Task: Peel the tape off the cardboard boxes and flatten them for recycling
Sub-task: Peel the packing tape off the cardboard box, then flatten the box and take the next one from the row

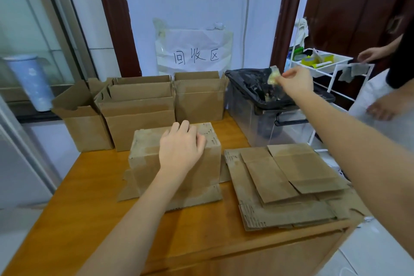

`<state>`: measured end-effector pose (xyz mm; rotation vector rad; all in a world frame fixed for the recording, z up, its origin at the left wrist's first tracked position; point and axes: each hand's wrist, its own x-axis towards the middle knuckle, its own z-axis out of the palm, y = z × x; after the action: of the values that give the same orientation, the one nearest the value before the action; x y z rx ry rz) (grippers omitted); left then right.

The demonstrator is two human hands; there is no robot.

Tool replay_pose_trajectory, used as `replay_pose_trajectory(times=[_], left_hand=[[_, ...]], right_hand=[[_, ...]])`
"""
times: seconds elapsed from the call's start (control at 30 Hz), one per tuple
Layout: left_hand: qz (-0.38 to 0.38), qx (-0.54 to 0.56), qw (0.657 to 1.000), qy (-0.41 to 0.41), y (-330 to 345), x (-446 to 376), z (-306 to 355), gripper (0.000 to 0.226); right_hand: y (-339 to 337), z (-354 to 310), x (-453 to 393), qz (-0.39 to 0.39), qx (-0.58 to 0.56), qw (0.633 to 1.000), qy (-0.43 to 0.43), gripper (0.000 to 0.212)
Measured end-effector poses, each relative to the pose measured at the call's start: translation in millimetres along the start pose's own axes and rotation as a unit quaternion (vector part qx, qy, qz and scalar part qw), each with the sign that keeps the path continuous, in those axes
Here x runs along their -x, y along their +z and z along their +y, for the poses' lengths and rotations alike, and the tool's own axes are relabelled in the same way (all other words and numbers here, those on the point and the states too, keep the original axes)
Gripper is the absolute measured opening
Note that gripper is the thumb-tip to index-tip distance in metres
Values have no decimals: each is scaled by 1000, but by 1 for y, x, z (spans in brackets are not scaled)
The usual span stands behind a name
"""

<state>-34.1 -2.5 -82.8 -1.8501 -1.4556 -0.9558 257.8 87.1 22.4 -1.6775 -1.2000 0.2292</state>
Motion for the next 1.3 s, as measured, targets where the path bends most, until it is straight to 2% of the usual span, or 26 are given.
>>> replay_pose_trajectory(times=[0.1, 0.47, 0.63, 0.87, 1.1, 1.2, 1.3], left_hand=[[0, -4, 1000, 1, 0, 0, 0, 41], [-14, -11, 1000, 7, 1, -1, -1, 40], [-6, -10, 1000, 7, 2, -1, -1, 36], [-45, 3, 999, -10, -1, 0, 1, 38], [-106, 19, 994, -31, -12, 3, 4, 42], [-151, 33, 987, -33, -21, 5, 3, 36], [-171, 45, 984, -27, -34, 4, 2, 37]], right_hand=[[5, 9, -7, 8, 73, 997, 6, 16], [30, 8, -10, -18, 172, 985, -18, 13], [28, 11, -8, -28, 165, 986, -22, 15], [21, 7, 4, -13, 172, 984, -51, 15], [17, -20, 41, -11, 154, 978, -138, 18], [17, -37, 68, -14, 122, 978, -171, 18], [24, -54, 106, -61, 89, 973, -206, 16]])
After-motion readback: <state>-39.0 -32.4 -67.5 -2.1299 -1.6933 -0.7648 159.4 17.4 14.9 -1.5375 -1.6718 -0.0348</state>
